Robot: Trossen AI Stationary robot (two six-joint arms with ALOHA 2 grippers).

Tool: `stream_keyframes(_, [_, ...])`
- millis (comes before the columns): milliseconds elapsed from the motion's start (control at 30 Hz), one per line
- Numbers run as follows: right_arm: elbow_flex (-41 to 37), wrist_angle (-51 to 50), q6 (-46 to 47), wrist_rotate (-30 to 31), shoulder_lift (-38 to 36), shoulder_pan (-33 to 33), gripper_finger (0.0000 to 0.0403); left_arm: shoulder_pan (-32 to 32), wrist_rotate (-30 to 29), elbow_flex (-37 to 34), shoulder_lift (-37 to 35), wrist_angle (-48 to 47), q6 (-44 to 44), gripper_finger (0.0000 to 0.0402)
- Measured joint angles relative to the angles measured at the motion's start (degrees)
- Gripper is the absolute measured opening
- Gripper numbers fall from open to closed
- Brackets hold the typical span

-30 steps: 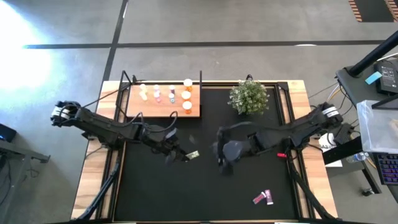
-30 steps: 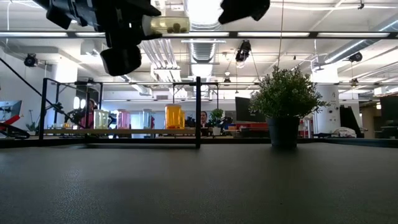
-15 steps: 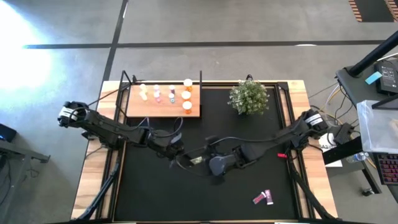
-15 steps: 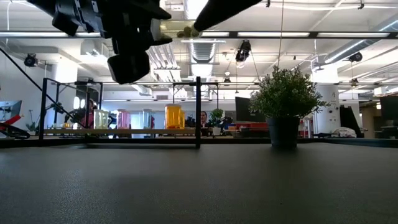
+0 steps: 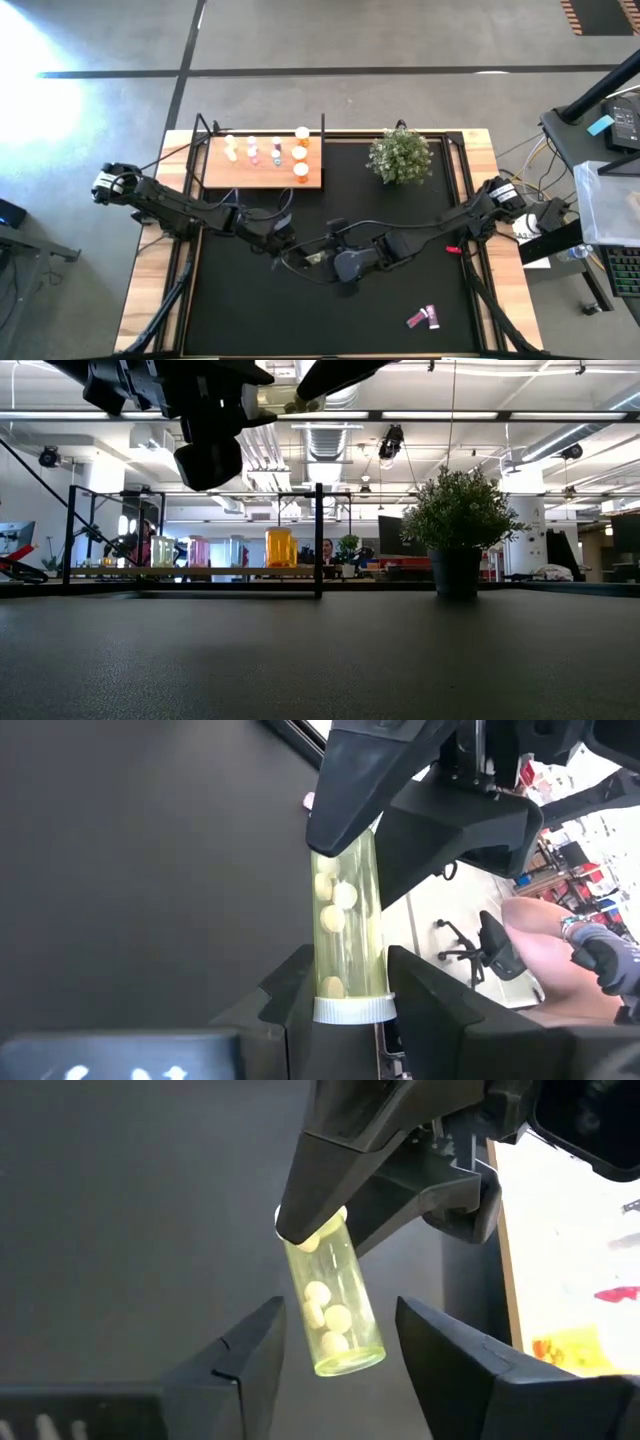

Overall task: Pick and place medicine bottles onto shelf by color
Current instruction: Put the yellow medicine bottle on the shelf aligned with the other yellow medicine bottles

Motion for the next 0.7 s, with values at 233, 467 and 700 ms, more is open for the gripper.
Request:
stream_keyframes(233, [-0.02, -0.02, 0.00, 0.01, 0.00, 0.00, 0.0128, -0.05, 0.00, -0.02, 0.00, -0.02, 0.05, 0.0096])
stream_keyframes(467, [-0.07, -0.17, 0.28, -0.18, 0.00, 0.02, 0.0094, -0.03, 0.00, 0.04, -0.02, -0.04, 1.05, 0.0096])
stream_keyframes(700, [-0.07, -0.24, 0.77, -0.11, -0.11, 0.07, 0.0097, -0.25, -0.10, -0.02, -0.03, 1.73, 7.19, 0.0105])
